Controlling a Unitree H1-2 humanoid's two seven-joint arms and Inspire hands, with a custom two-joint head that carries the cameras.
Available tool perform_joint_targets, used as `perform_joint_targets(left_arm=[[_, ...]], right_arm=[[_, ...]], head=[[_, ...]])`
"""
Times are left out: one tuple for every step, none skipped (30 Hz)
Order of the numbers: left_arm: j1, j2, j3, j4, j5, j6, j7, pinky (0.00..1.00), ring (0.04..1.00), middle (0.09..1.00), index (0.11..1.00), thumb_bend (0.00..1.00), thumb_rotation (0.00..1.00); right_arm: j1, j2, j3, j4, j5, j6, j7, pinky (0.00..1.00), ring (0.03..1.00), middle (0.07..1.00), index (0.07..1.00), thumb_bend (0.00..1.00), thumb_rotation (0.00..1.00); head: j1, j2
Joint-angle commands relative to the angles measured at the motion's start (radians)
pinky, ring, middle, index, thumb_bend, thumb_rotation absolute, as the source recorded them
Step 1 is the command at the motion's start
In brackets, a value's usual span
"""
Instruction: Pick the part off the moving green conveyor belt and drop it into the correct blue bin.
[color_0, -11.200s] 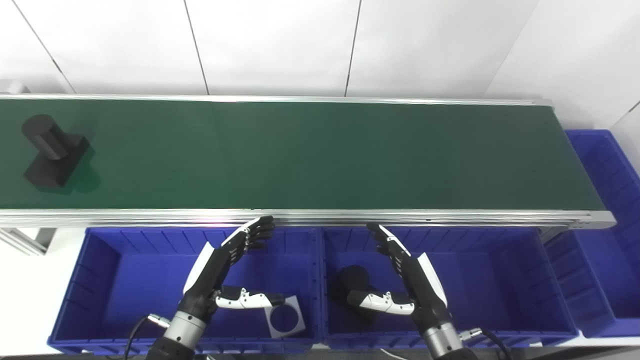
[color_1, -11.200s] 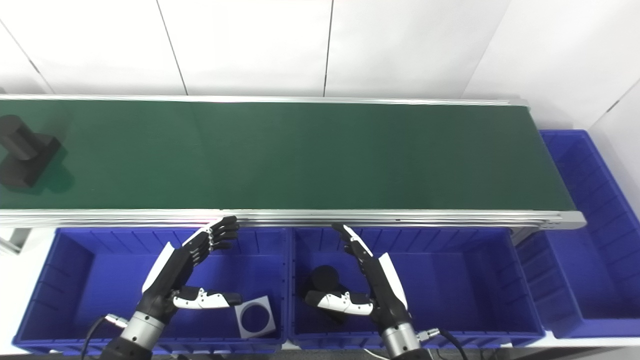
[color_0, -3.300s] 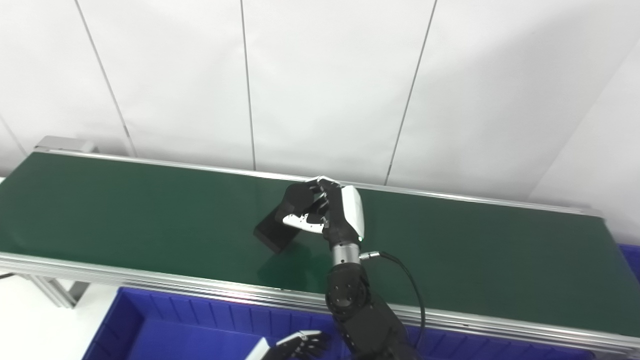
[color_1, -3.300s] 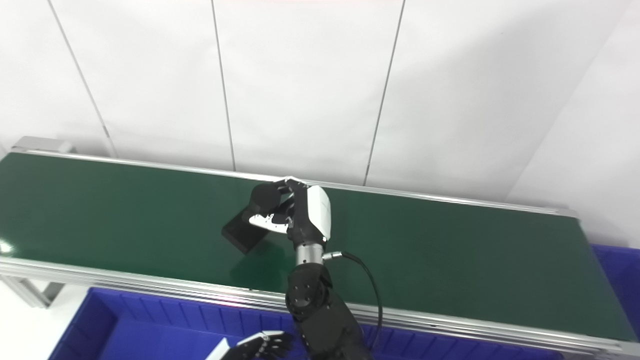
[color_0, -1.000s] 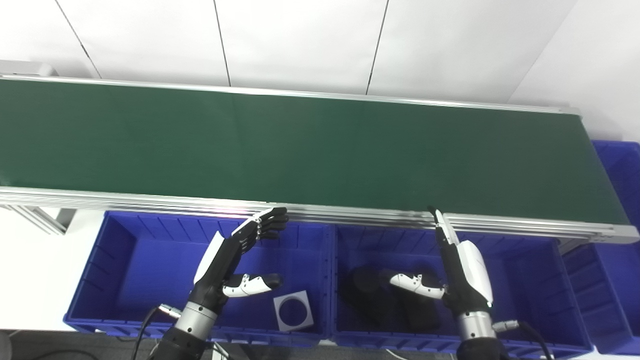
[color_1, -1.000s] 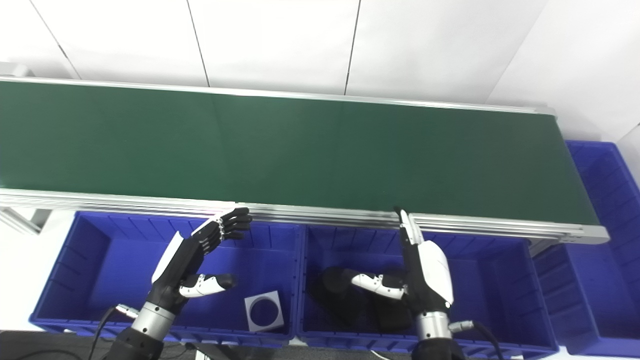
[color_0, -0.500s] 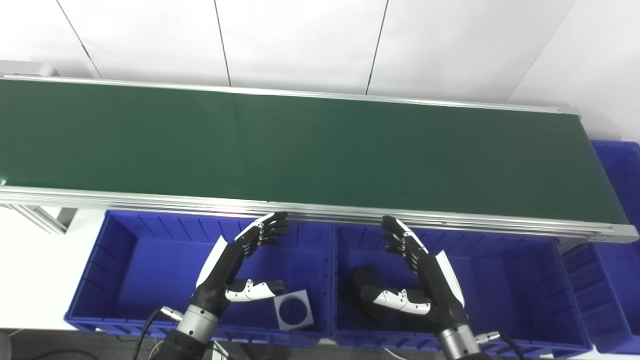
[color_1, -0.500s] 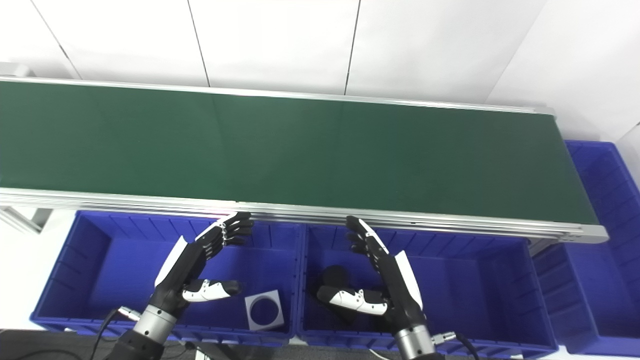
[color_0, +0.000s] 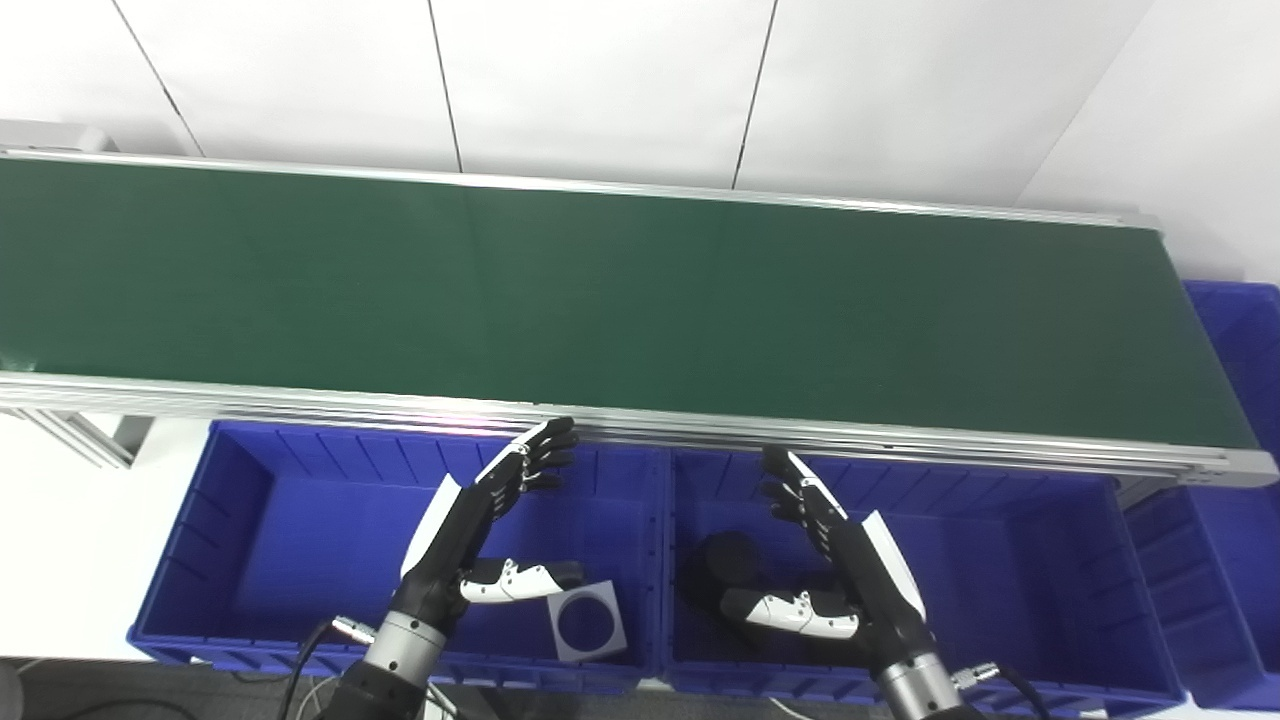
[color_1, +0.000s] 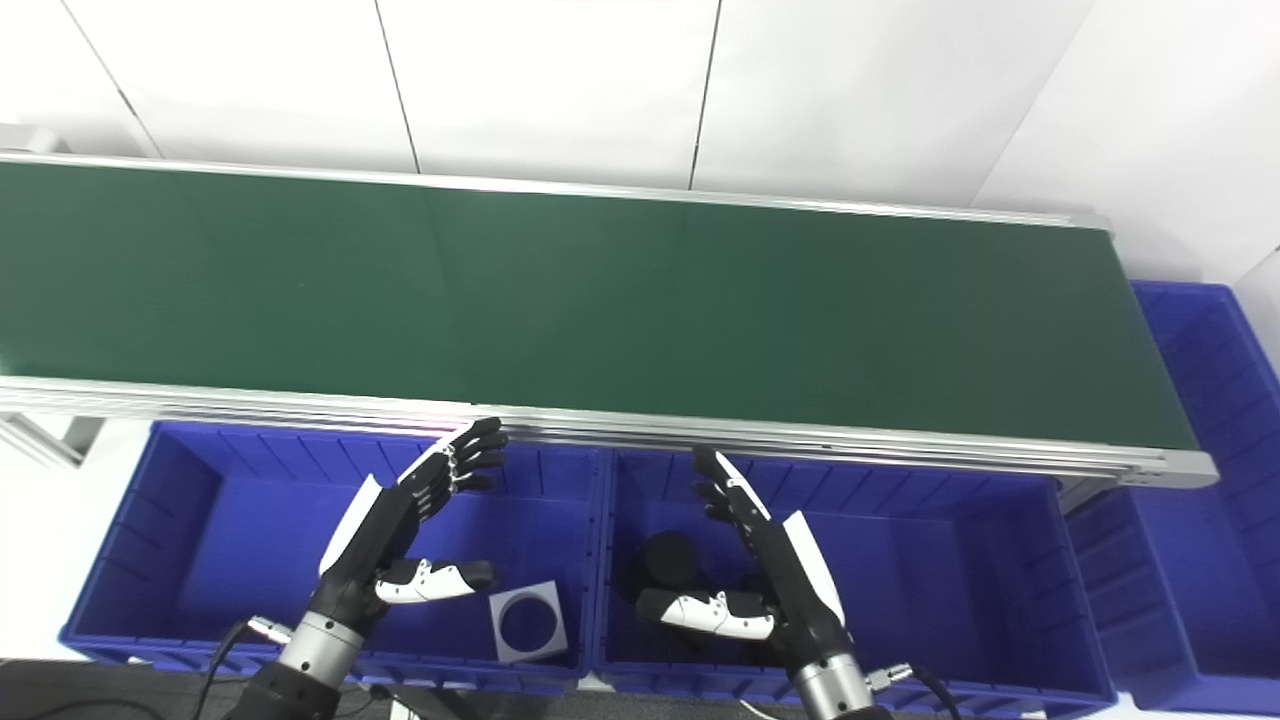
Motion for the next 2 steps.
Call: perform_joint_targets(left_arm=[[-0.011, -0.004, -0.008, -0.007, -0.002, -0.037, 0.017, 0.76, 0.834, 0.865, 0.884, 0.88, 0.56], [-0.011, -0.003, -0.010, -0.003, -0.003, -0.037, 0.020, 0.76, 0.832, 0.865, 0.884, 0.88, 0.56]], right_arm=[[-0.003, 0.010, -0.007, -0.007, -0.012, -0.077, -0.017, 0.83, 0.895, 0.944, 0.948, 0.88, 0.38], [-0.003, 0.011, -0.008, 0.000, -0.013, -0.082, -0.018, 0.84, 0.910, 0.955, 0.954, 0.87, 0.38]], head=[[0.003, -0.020], [0.003, -0.022]])
